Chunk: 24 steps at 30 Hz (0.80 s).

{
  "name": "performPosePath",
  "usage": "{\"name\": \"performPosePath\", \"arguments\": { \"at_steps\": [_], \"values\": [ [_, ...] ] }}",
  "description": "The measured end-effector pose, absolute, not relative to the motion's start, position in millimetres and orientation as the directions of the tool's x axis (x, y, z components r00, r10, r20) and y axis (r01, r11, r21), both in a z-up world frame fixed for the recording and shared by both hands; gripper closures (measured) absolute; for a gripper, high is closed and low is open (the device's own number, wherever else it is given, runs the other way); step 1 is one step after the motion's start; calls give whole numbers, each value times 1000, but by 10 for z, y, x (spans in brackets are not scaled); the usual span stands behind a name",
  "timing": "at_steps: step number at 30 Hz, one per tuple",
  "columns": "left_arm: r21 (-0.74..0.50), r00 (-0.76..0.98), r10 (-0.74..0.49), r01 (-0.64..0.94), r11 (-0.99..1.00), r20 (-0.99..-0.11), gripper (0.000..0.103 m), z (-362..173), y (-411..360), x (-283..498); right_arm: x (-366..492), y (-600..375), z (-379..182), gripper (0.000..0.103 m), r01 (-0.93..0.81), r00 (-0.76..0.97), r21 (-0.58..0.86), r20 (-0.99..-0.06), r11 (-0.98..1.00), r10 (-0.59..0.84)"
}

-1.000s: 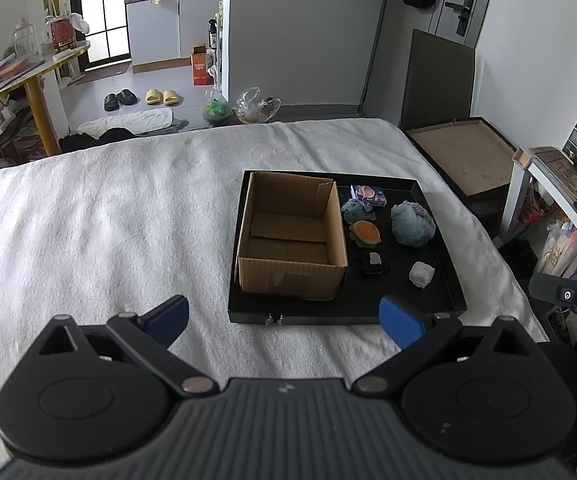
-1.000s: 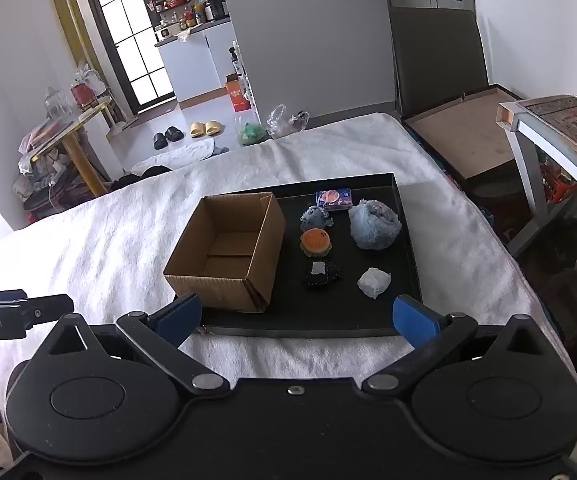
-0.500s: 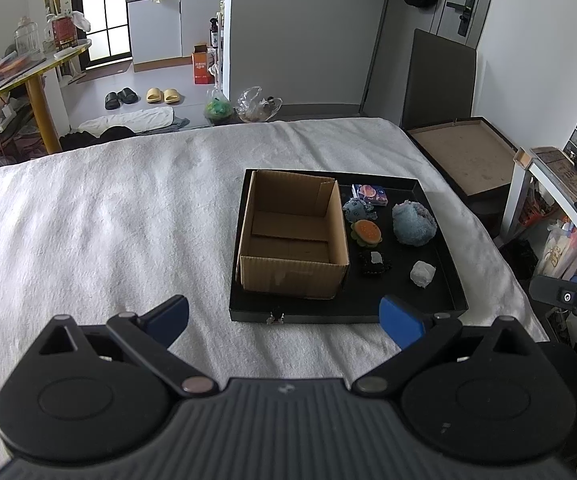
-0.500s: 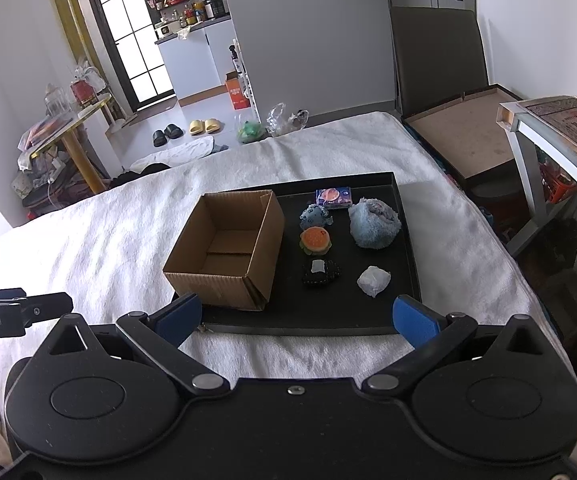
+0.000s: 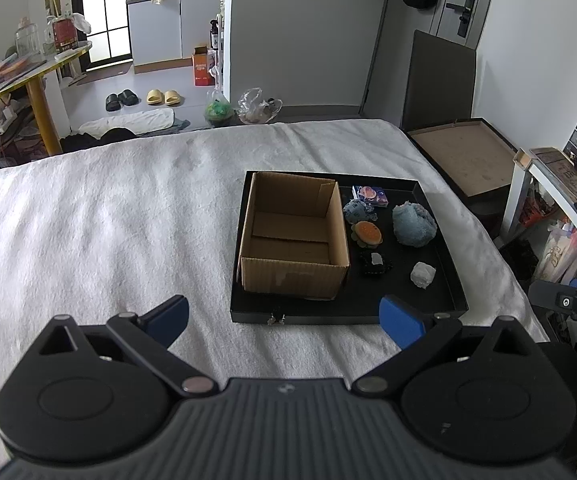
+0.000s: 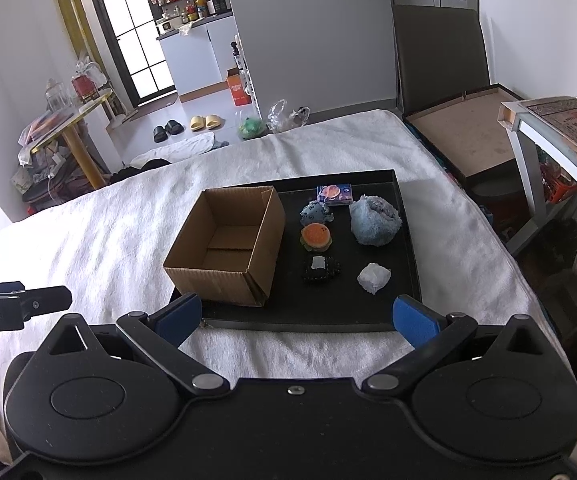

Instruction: Organize soft objects

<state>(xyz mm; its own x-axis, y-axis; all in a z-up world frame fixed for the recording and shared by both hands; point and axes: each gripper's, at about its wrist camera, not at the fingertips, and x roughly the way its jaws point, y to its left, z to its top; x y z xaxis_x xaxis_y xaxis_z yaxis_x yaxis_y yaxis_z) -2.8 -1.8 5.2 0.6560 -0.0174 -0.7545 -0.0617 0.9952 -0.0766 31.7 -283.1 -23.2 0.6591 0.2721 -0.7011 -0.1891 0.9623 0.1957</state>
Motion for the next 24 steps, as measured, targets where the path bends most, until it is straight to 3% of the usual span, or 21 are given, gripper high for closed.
{"name": "performPosePath", "arguments": {
  "at_steps": [24],
  "values": [
    [-76,655,-16,-63,995,-756,2,40,-26,-46,297,-2828,-261,0,-183,659,192,-704,964,265]
  ]
}}
